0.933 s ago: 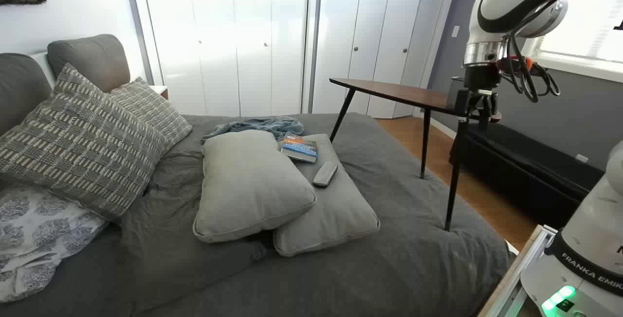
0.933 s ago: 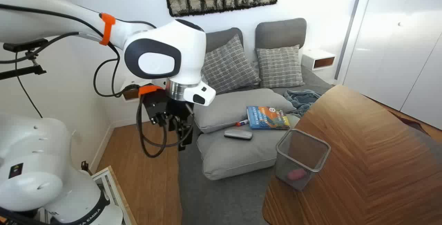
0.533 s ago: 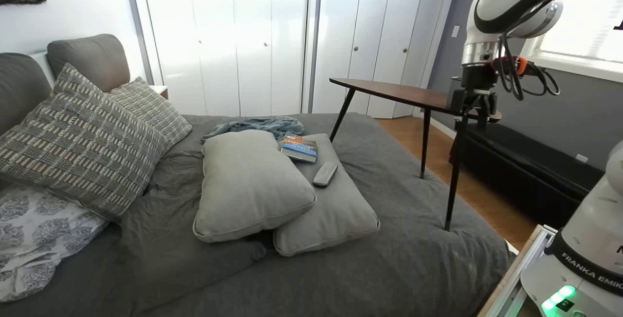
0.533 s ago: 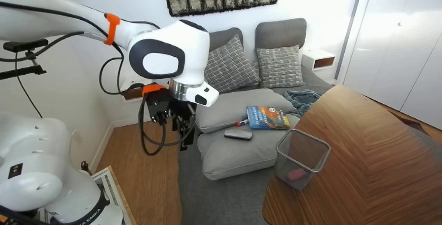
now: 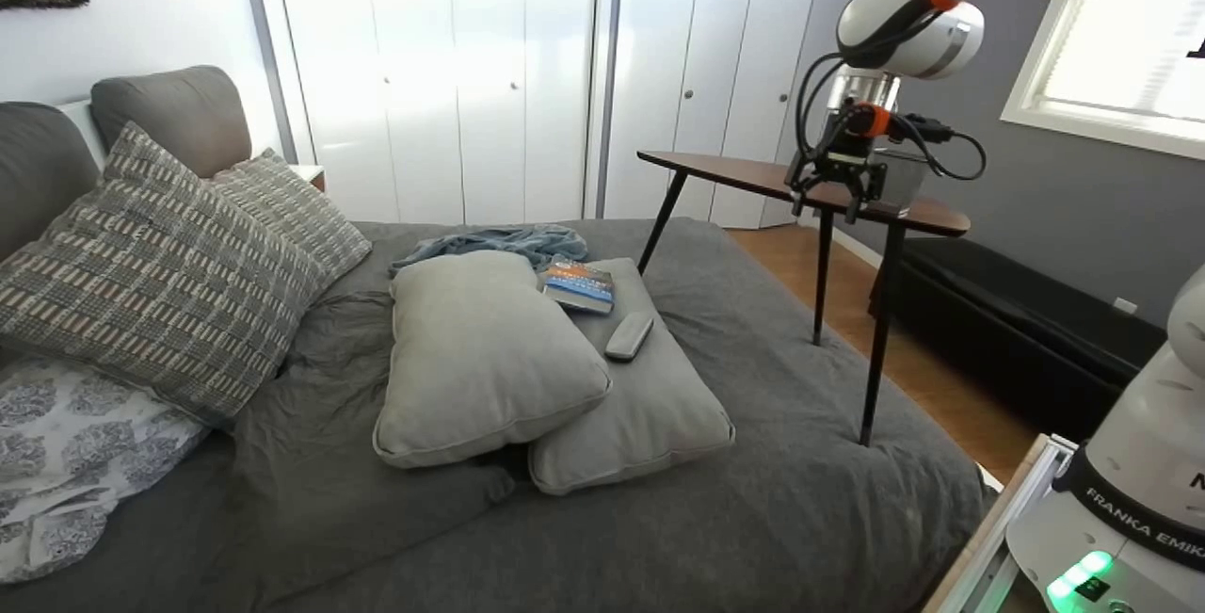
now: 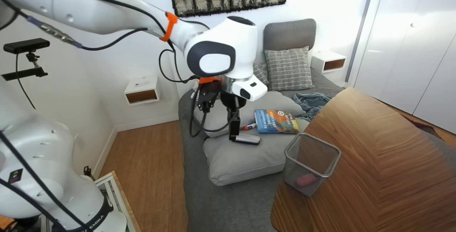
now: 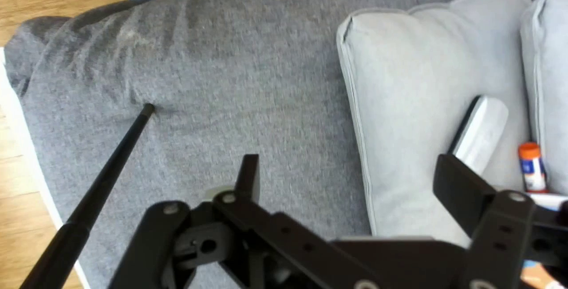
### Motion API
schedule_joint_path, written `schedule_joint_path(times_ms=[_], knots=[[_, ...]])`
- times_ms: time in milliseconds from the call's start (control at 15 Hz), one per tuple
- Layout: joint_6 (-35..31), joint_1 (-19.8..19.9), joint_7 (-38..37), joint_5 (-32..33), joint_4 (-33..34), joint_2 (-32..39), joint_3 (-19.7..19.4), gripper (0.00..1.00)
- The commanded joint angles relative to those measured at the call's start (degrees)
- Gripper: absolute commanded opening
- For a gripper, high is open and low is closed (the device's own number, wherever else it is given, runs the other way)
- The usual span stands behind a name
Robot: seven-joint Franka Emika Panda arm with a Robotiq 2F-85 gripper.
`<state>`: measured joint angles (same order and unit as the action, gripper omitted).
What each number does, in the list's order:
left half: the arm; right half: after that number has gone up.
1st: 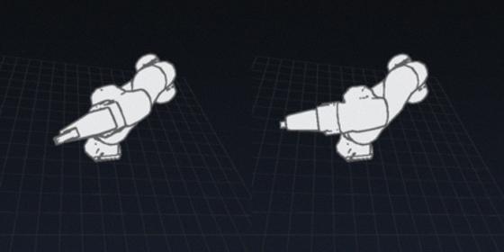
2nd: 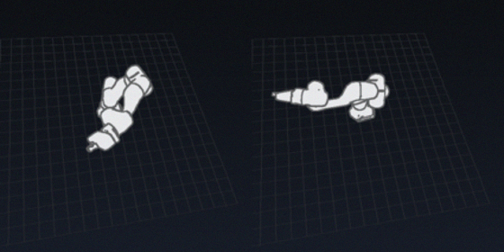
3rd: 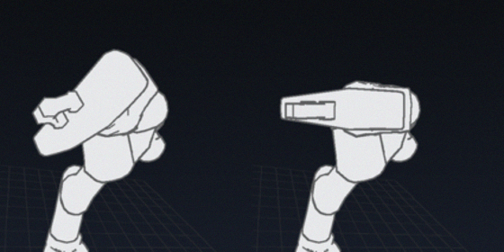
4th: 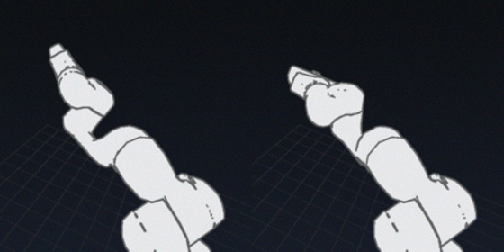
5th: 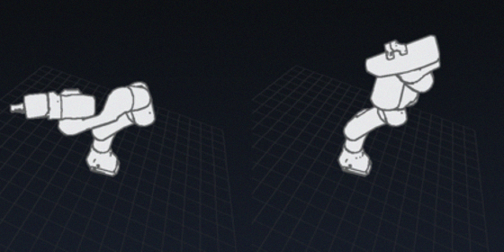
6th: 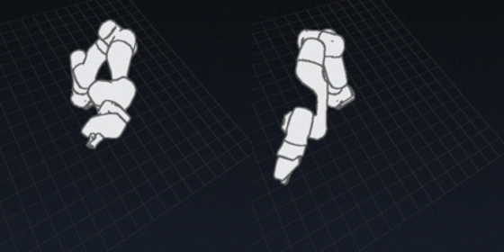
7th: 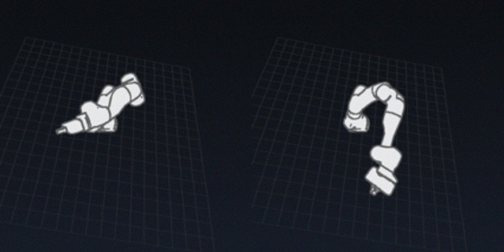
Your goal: Move the eyeglass case from the pillow to the table
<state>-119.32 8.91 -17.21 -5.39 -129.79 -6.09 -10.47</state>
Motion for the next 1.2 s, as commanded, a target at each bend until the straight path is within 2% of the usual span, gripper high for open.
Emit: schedule_joint_path(times_ms=[0,133,267,333,467,667,733,867,1133], knots=[[-1.73,-1.30,-10.79,-0.16,12.37,13.40,2.69,1.00],[-1.24,-3.17,-15.61,1.06,18.05,19.69,3.60,1.00],[2.57,-5.16,-17.83,0.29,25.29,26.23,4.25,1.00],[-1.32,-4.41,-14.83,0.09,16.90,19.37,3.22,1.00],[-0.05,-5.95,-16.66,0.04,21.76,24.46,3.65,1.00],[0.85,-6.02,-16.94,0.01,24.20,26.60,3.58,1.00],[0.54,-6.23,-20.47,-1.44,25.85,28.26,3.45,1.00],[1.00,-5.65,-23.01,-6.93,32.70,36.16,4.84,1.00],[1.76,-6.12,-28.93,-12.19,44.35,48.47,6.20,1.00]])
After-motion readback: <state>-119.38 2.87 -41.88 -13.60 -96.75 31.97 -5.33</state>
